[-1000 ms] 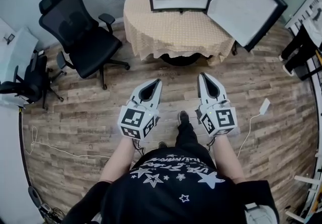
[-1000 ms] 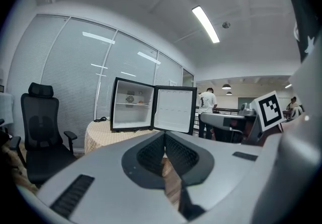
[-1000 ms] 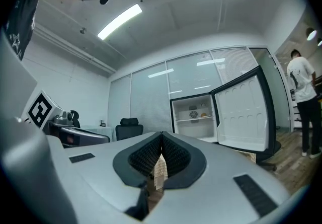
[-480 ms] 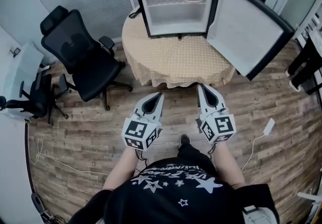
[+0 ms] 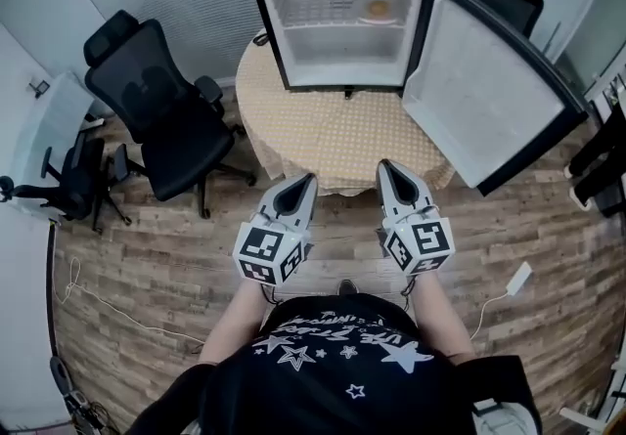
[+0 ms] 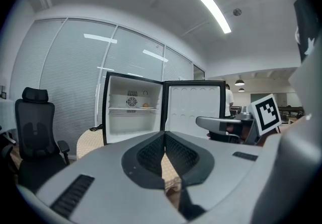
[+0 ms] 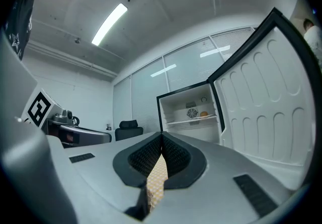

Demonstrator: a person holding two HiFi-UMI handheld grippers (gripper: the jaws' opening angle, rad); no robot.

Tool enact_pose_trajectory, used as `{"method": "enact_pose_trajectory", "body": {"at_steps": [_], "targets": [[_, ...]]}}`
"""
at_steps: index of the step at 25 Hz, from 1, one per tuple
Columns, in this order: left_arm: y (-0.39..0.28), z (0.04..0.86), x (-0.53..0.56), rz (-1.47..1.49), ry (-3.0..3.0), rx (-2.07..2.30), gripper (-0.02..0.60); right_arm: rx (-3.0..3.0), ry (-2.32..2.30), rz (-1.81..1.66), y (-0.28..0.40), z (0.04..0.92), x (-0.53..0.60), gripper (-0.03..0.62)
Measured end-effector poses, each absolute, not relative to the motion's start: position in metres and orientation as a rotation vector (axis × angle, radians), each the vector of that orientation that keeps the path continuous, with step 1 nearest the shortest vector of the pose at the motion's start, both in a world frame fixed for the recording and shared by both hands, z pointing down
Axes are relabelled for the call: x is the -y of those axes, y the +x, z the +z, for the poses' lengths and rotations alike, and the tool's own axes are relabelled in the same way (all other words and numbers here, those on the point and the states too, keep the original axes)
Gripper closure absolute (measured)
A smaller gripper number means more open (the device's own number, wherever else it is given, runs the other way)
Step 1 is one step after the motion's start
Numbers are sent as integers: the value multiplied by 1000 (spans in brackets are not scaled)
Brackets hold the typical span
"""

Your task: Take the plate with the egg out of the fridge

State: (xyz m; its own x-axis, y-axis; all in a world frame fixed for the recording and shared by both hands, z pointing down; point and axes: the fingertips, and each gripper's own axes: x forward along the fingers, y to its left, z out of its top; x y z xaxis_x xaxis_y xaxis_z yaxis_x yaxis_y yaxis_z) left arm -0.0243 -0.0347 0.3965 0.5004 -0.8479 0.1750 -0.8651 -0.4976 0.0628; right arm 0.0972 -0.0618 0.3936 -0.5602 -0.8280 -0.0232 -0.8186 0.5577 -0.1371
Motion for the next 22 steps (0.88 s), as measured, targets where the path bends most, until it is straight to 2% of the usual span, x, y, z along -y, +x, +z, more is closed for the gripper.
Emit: {"method": "enact_pose_trajectory", "body": {"at_steps": [12,22], "targets": [[-18,406,81,196,2538,1570,574,-2653,-1371,-313,114,406,121,566],[-9,405,159,164,2613,1481,574,-2613,-1434,-283,119,401,174,566]]}}
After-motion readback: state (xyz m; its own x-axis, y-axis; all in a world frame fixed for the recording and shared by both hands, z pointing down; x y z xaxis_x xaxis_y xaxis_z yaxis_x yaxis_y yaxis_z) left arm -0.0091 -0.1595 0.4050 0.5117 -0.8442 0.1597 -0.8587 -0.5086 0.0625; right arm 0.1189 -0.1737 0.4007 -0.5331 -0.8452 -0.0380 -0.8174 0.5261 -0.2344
